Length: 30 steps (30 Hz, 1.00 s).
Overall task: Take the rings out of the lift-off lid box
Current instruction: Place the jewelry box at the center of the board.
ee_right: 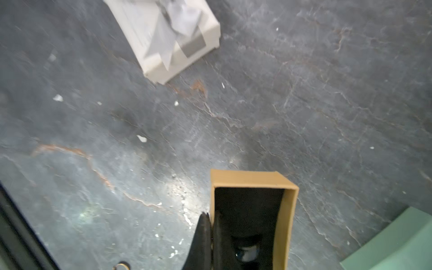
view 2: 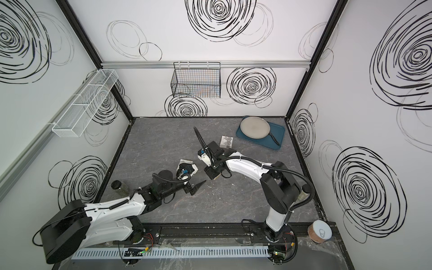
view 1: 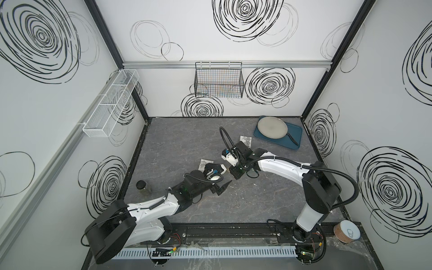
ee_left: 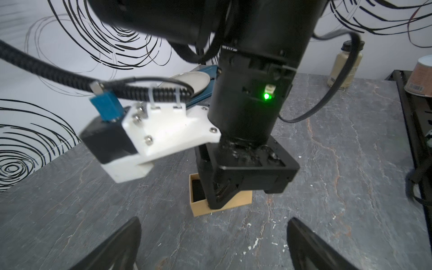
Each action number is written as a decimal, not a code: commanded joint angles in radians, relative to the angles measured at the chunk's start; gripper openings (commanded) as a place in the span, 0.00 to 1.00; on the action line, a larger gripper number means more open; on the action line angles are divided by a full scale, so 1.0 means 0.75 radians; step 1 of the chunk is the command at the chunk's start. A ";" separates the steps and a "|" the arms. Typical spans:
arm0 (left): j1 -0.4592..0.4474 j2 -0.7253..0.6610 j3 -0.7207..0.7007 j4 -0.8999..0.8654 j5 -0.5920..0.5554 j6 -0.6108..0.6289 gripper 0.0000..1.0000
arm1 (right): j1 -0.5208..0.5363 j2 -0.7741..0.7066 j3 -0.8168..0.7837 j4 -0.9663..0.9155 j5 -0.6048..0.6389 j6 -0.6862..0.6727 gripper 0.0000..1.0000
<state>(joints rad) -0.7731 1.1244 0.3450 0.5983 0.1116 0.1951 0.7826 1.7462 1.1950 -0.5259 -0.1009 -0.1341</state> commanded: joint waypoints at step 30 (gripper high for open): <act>-0.024 -0.096 -0.093 -0.057 -0.080 0.006 0.99 | -0.042 0.066 -0.119 0.056 -0.121 -0.943 0.00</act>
<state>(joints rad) -0.7902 1.0634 0.2878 0.5110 0.0601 0.1947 0.7433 1.7702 1.0744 -0.4377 -0.1604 -0.7864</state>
